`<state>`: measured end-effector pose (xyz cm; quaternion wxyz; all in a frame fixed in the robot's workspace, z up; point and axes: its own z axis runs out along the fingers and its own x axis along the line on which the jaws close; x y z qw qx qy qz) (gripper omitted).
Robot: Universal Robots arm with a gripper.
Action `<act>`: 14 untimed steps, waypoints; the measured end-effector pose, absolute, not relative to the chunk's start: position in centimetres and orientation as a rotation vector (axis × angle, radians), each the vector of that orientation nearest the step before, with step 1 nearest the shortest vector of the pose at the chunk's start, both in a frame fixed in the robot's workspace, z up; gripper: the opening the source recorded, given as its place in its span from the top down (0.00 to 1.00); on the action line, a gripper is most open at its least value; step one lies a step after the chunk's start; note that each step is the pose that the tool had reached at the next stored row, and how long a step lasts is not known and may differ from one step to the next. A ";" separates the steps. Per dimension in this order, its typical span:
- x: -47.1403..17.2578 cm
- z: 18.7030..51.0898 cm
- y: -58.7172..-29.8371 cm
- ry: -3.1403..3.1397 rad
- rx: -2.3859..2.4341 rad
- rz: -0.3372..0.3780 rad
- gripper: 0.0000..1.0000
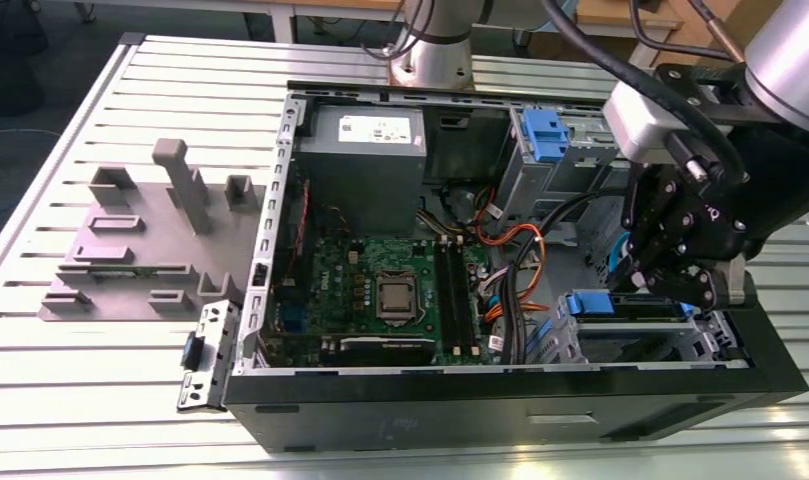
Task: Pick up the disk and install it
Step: 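Insert the disk into the insertion slot, then insert the first disk wire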
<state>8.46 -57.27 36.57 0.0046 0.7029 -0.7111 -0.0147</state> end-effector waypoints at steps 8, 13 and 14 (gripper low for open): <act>8.5 36.3 -57.3 -2.228 2.202 -0.046 0.89; 8.5 36.2 -57.3 -2.228 2.202 -0.046 0.89; 8.5 36.2 -57.3 -2.228 2.202 -0.046 0.89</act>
